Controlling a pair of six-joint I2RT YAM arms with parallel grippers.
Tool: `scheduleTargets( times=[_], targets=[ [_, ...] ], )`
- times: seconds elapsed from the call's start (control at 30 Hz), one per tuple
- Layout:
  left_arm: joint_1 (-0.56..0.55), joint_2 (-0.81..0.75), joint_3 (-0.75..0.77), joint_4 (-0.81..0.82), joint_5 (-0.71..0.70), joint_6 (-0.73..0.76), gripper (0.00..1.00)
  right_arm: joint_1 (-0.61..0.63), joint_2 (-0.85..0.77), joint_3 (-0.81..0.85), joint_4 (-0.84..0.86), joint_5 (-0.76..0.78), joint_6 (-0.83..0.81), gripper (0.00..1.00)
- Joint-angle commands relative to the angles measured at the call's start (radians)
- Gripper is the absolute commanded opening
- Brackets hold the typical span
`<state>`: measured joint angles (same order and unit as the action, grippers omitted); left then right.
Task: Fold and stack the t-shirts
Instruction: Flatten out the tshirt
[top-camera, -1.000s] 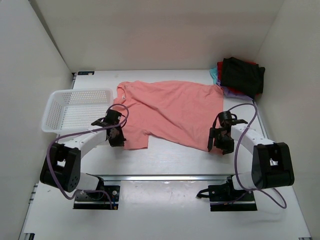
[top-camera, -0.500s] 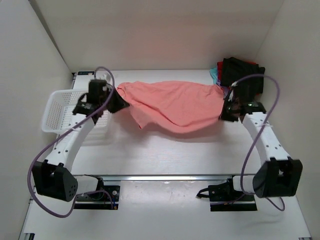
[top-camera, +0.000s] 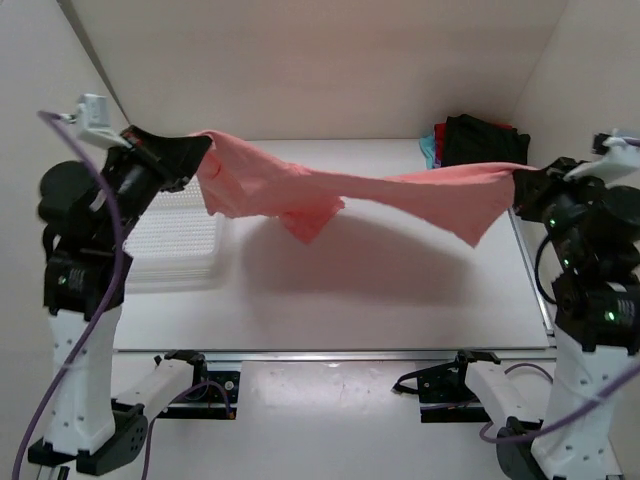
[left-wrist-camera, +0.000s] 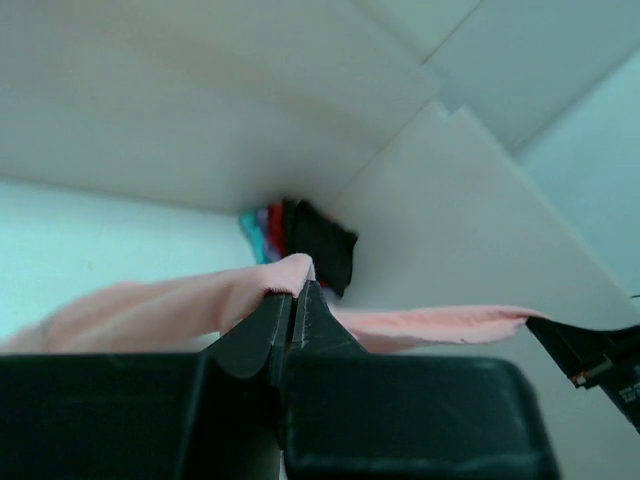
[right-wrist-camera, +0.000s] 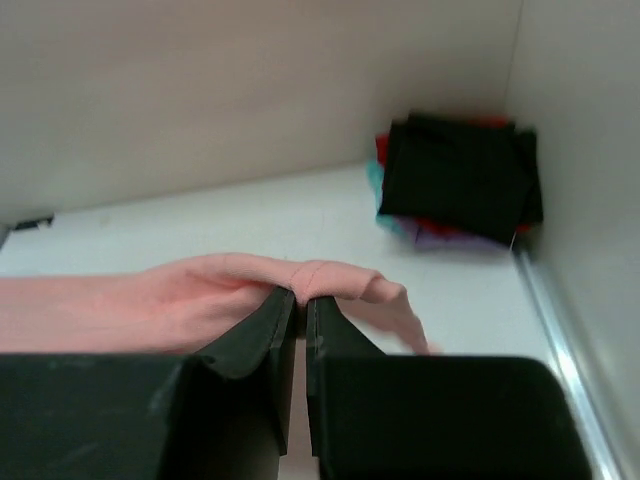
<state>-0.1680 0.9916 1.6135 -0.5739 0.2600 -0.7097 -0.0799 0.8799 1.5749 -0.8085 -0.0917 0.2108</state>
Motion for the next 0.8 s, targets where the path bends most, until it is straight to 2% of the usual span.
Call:
scheduleTargets(
  times=[0.0, 0.1, 0.2, 0.4, 0.57, 0.67, 0.77],
  targets=[
    [-0.01, -0.027, 0.088, 0.014, -0.083, -0.013, 0.0, -0.02, -0.006, 0.124, 0.025, -0.011, -0.06, 0.0],
    [-0.01, 0.027, 0.155, 0.039, -0.084, -0.034, 0.0, -0.001, 0.045, 0.146, 0.037, -0.008, -0.067, 0.0],
    [0.002, 0.117, 0.192, 0.086, -0.039, -0.031, 0.0, 0.009, 0.088, 0.096, 0.078, -0.022, -0.047, 0.0],
    [0.035, 0.309, 0.163, 0.197, 0.011, -0.042, 0.0, 0.012, 0.252, -0.015, 0.169, -0.095, 0.019, 0.0],
    [0.053, 0.559, 0.169, 0.261, 0.091, -0.074, 0.0, 0.011, 0.439, 0.019, 0.221, -0.123, 0.033, 0.0],
    [0.058, 0.742, 0.325, 0.22, 0.152, -0.071, 0.0, 0.012, 0.589, 0.103, 0.236, -0.126, 0.032, 0.0],
    [0.061, 0.938, 0.701, 0.135, 0.177, -0.068, 0.0, 0.017, 0.694, 0.246, 0.255, -0.134, 0.016, 0.0]
  ],
)
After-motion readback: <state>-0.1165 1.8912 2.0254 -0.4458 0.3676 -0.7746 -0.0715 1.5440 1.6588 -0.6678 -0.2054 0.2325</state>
